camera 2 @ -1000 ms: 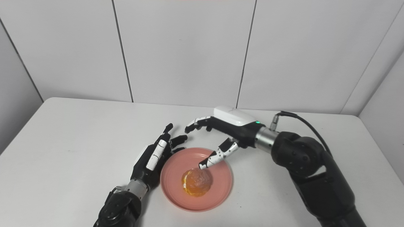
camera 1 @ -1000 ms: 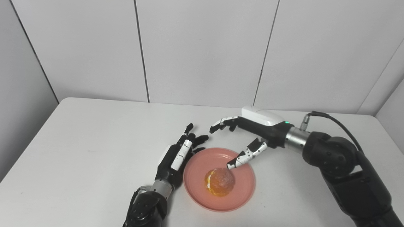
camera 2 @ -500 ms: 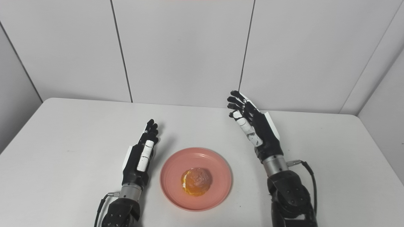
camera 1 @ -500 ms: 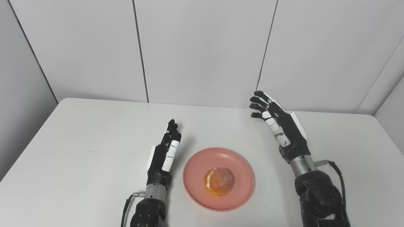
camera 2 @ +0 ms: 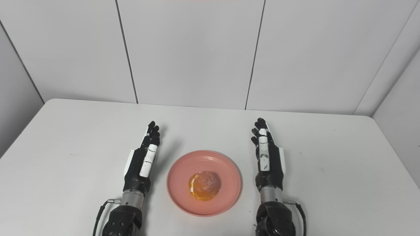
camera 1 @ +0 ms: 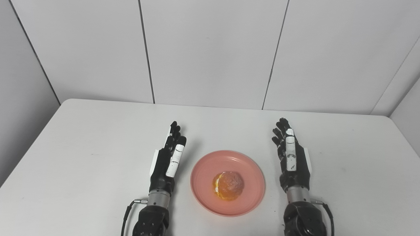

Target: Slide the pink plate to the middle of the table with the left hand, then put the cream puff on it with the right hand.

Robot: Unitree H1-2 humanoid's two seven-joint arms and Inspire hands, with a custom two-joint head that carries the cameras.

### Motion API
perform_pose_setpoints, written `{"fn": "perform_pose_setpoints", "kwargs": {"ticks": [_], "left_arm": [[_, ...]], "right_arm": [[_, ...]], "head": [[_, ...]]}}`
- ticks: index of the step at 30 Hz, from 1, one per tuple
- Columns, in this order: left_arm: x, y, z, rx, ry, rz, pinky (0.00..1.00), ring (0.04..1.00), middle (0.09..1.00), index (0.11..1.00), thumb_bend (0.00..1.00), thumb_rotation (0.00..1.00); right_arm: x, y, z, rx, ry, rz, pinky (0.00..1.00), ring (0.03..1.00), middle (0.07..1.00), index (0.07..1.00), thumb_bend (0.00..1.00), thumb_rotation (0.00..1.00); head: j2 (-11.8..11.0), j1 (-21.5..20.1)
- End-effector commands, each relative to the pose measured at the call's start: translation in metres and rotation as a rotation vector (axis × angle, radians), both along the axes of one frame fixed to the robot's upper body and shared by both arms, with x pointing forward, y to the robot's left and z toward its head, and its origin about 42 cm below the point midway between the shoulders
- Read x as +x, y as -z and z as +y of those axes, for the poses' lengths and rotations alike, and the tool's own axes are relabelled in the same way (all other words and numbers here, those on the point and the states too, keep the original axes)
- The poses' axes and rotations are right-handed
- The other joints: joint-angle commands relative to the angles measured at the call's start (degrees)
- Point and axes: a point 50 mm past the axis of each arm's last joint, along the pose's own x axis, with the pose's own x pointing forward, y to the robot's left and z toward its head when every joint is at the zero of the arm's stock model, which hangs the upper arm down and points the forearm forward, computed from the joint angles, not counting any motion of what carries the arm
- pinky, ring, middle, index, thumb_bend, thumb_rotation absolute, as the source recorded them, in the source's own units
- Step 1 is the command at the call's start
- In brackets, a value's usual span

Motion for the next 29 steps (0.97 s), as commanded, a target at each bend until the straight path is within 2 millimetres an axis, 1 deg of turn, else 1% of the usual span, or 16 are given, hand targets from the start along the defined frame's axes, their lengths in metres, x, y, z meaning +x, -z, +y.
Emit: {"fn": "perform_pose_setpoints", "kwargs": {"ticks": [1, 5, 11, 18, 23, 29], "left_arm": [[0.003, -0.017, -0.002, 0.012, 0.018, -0.042, 1.00, 1.000, 1.000, 1.000, 0.80, 0.89], [0.002, -0.021, 0.000, 0.022, 0.029, -0.024, 1.00, 1.000, 1.000, 1.000, 0.80, 0.89], [0.002, -0.022, 0.001, 0.033, 0.031, -0.023, 1.00, 1.000, 1.000, 1.000, 0.78, 0.88], [0.002, -0.019, -0.002, -0.004, 0.006, -0.047, 1.00, 1.000, 1.000, 1.000, 0.76, 0.87], [0.003, -0.016, -0.004, -0.034, -0.019, -0.047, 1.00, 1.000, 1.000, 1.000, 0.76, 0.85], [0.003, -0.016, -0.004, -0.028, -0.025, -0.043, 1.00, 1.000, 1.000, 1.000, 0.74, 0.87]], "right_arm": [[-0.001, -0.010, 0.001, -0.022, 0.016, -0.077, 1.00, 0.984, 0.967, 0.934, 0.85, 0.97], [-0.006, 0.003, -0.002, -0.049, 0.033, -0.046, 1.00, 0.999, 0.974, 0.945, 0.83, 0.99], [-0.011, 0.015, -0.009, -0.070, 0.014, -0.012, 1.00, 0.986, 0.967, 0.947, 0.85, 0.97], [-0.014, 0.019, -0.012, -0.079, 0.000, 0.011, 1.00, 0.978, 0.964, 0.946, 0.85, 0.95], [-0.014, 0.018, -0.014, -0.092, -0.003, 0.018, 1.00, 0.979, 0.963, 0.943, 0.84, 0.95], [-0.015, 0.016, -0.012, -0.105, -0.012, 0.015, 1.00, 0.973, 0.960, 0.936, 0.85, 0.93]], "head": [[-0.01, 0.00], [0.31, -0.45], [0.43, -0.56], [0.48, -0.40], [0.47, -0.29], [0.60, -0.51]]}}
